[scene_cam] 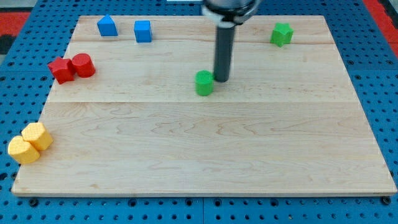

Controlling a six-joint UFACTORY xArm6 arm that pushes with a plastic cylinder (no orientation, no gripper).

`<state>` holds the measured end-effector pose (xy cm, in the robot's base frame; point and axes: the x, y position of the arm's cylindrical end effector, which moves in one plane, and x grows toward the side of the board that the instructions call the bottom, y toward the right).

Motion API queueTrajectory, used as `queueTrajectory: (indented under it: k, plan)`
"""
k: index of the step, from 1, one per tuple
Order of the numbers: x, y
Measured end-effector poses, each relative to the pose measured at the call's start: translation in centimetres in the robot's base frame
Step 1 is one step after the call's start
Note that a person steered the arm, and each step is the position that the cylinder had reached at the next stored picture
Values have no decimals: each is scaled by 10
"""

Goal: Push the green circle diagonally to the green star

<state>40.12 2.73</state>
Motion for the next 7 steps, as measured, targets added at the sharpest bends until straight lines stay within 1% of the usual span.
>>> queueTrajectory:
  k: [1,2,3,4,5,6,7]
  plan:
    - [35,31]
    - [35,-55]
    - [9,-74]
    - [-6,-12]
    - [14,23]
    - [-34,60]
    - [-100,60]
